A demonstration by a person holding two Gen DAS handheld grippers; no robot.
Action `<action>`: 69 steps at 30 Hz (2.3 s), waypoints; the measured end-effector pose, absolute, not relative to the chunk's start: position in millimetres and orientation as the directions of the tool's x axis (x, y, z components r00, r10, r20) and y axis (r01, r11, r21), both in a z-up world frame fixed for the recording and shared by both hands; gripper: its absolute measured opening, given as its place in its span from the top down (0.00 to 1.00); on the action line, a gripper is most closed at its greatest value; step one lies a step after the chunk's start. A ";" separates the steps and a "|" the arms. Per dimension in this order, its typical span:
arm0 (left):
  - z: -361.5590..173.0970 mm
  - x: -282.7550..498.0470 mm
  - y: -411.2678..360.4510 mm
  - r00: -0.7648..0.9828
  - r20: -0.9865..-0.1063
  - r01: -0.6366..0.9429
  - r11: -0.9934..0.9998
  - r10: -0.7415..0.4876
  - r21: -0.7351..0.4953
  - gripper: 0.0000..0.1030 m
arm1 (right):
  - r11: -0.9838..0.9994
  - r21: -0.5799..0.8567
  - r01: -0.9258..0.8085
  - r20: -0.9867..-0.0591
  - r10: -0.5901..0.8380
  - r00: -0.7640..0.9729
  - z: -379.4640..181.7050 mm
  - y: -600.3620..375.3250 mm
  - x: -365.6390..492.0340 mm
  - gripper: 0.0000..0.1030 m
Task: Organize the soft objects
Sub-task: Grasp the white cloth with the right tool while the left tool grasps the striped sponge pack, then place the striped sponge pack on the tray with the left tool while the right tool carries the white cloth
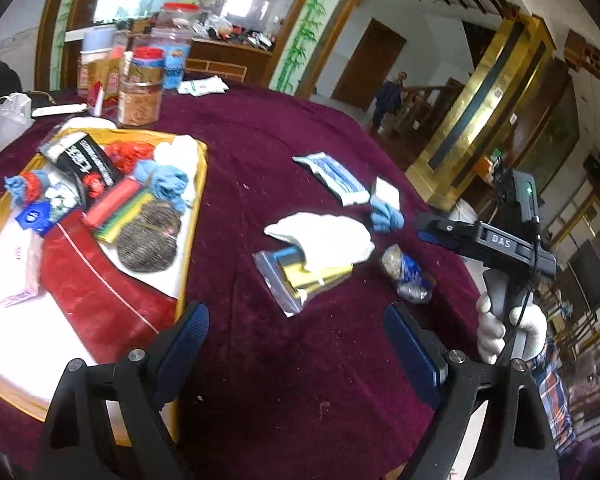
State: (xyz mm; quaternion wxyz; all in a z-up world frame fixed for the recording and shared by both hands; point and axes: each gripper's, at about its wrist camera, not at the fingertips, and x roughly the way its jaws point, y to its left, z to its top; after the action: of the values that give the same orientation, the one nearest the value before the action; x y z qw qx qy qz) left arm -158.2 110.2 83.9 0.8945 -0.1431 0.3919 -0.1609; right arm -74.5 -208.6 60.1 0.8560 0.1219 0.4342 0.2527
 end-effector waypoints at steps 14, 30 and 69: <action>60.6 -113.4 51.4 0.558 -0.790 0.216 0.964 -0.253 -0.156 0.11 | 0.903 0.276 -0.329 -0.784 0.410 0.466 26.2 -187.4 -69.8 0.22; 51.2 -111.8 54.9 0.526 -0.817 0.166 0.971 -0.237 -0.174 0.11 | 0.907 0.203 -0.369 -0.840 0.355 0.411 23.6 -102.3 -15.7 0.83; 30.6 -48.6 6.3 0.463 -0.845 0.392 0.917 -0.269 -0.077 0.55 | 0.871 0.451 -0.196 -0.711 0.483 0.511 23.3 -188.9 -12.5 0.83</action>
State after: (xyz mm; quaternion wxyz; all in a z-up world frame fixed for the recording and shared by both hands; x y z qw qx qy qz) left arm -48.6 6.3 30.6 0.8528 0.0640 0.4807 -0.1940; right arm -12.5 -188.8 23.3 0.8546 0.1585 0.4527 0.1989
